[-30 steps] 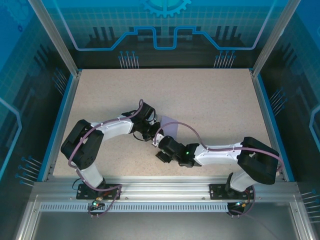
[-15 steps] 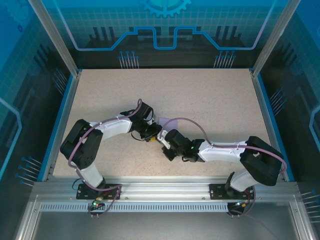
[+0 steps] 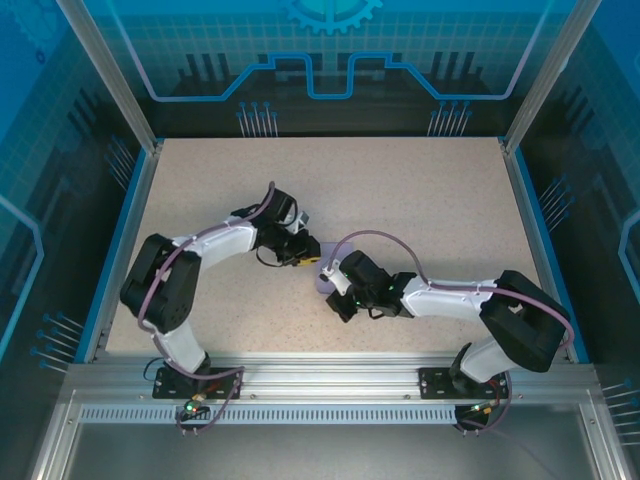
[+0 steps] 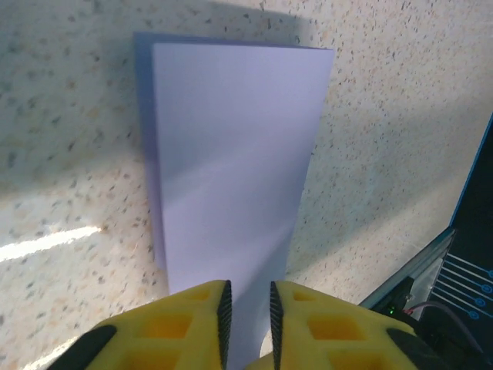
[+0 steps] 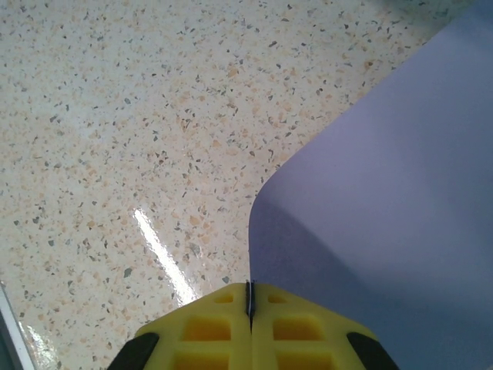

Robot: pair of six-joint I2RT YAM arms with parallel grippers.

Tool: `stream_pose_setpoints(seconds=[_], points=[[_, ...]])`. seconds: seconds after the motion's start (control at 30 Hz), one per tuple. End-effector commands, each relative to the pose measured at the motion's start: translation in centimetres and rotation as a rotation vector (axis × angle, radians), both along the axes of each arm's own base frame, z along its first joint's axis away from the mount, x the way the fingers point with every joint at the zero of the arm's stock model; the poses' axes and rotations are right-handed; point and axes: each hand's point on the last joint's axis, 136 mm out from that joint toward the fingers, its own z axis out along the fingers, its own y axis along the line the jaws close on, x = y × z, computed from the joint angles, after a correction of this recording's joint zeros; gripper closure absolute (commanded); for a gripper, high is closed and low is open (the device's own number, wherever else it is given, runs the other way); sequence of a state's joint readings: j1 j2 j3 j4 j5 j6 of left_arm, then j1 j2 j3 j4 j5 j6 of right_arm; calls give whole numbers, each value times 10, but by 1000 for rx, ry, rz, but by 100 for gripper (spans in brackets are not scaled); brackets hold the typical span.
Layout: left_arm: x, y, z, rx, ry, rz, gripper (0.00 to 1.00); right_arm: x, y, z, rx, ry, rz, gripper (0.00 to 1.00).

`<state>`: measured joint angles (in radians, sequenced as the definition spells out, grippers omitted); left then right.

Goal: Fold a paper plane with a square sheet of paper (fold left side to right side)
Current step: Fold the paper at the center of the table.

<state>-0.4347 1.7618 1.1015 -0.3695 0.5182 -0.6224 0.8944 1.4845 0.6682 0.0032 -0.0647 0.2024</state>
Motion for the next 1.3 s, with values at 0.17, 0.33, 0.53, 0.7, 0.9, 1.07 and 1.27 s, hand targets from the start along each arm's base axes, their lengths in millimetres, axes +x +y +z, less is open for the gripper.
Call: stream_pose_setpoints(seconds=[0.17,0.33,0.53,0.7,0.9,1.07,1.27], points=[[10,-39,-17,-8,40,-137,82,2,4,-3,58,78,-19,100],[14,-45,-39,40,73,-161,85,4,3,-3,69,95,-28,100],[11,-39,-64,106,109,-169,86,9,-2,-7,60,107,-52,100],[7,-34,-80,136,135,-176,87,15,-4,-8,107,152,-65,100],[3,-32,-89,152,150,-180,89,25,-13,-16,122,208,-94,100],[2,-33,-90,154,152,-182,89,32,-20,-19,114,209,-130,100],[2,-34,-89,153,151,-183,89,40,-28,-21,105,203,-170,100]])
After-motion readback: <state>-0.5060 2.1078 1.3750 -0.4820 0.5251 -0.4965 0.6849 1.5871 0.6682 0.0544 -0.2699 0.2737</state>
